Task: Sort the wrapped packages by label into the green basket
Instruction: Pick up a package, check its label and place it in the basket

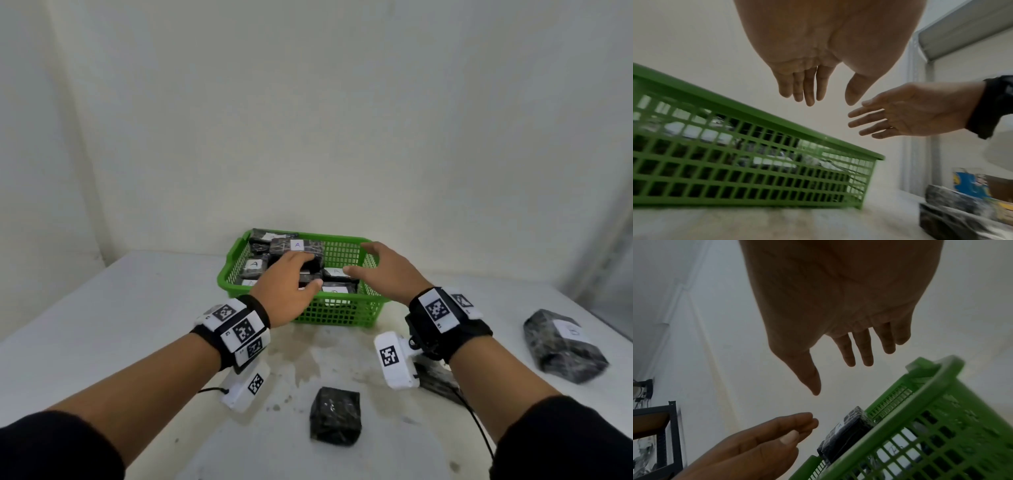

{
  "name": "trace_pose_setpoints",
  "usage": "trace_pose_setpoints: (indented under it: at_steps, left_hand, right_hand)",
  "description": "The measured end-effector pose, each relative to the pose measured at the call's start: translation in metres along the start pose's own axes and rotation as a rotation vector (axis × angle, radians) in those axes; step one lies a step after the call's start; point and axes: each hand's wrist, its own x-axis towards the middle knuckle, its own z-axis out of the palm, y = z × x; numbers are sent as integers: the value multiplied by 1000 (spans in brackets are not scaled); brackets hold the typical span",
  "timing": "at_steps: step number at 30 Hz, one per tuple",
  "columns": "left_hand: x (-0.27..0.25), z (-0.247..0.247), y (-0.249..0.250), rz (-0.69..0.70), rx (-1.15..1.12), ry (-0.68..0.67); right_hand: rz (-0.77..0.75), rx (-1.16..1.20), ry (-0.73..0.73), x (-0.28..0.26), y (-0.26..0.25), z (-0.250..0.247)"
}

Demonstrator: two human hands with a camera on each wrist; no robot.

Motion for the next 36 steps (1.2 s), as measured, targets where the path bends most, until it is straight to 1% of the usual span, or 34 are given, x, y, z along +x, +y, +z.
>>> trace_pose_setpoints:
  at_steps: [4,10,16,22,27,30,33,36]
  left_hand:
    - [-13,20,29,68,6,-119]
    - [-7,49,75,143,79,-330]
    - [8,76,117,166,182,-537]
    - [20,107,141,182,284,-707]
    - [26,127,149,174,372,-767]
    - [29,133,149,178,381,-790]
    - [33,133,150,196,373,-788]
    - [38,125,150,194,339,-775]
  right_hand:
    - [24,-22,-5,-28,21,-9]
    - [75,-71,-33,-56,55,-23]
    - [179,-76,-99,-76,92,-38]
    - [249,-135,-170,-93,127,-46]
    - [305,-161,-267,-102,144,-46]
    - [304,-211,-332,-104,146,-47]
    - [279,-232,-304,-104,151,-46]
    - [249,-177,-250,-103,154,-53]
